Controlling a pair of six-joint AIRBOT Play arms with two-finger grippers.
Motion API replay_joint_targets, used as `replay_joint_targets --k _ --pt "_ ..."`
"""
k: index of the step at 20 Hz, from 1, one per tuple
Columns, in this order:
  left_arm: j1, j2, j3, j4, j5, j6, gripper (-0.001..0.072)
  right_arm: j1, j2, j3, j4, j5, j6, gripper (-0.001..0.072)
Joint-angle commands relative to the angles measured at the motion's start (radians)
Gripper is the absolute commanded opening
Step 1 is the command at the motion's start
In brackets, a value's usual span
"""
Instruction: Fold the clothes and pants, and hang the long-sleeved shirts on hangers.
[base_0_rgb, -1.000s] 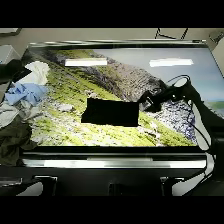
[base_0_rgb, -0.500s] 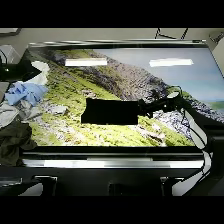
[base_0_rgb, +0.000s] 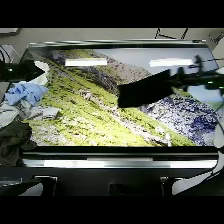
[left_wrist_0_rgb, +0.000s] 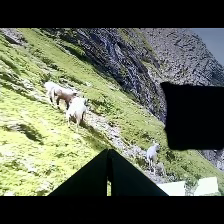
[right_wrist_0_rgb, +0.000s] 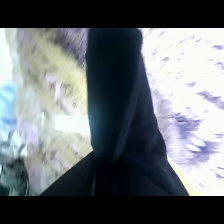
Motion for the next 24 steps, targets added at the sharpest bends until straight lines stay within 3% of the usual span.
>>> replay_joint_targets --k 1,5,11,17,20,24 --pt "-0.001 0.000 0.000 0.000 0.000 -0.007 0.0019 -0.249 0.032 0.118 -0.105 0.080 0.100 0.0037" --pt "-0.001 0.000 0.000 0.000 0.000 -0.020 0.0019 -0.501 0.056 0.118 -0.240 0.133 0.176 0.0036" --pt "-0.001 0.000 0.000 0.001 0.000 -0.033 0.0019 -0.657 0.083 0.002 -0.645 0.280 0.278 0.0037" --pt "-0.001 0.000 0.000 0.000 -0.001 -0.033 0.0019 -0.657 0.322 -0.565 -0.843 0.011 0.349 0.0039" --pt "-0.001 0.000 0.000 0.000 -0.001 -0.033 0.0019 -0.657 0.358 -0.667 -0.958 -0.028 0.348 0.0039" --pt "-0.001 -0.002 0.000 0.001 -0.001 -0.032 0.0019 -0.657 0.359 -0.710 -0.978 -0.025 0.353 0.0039"
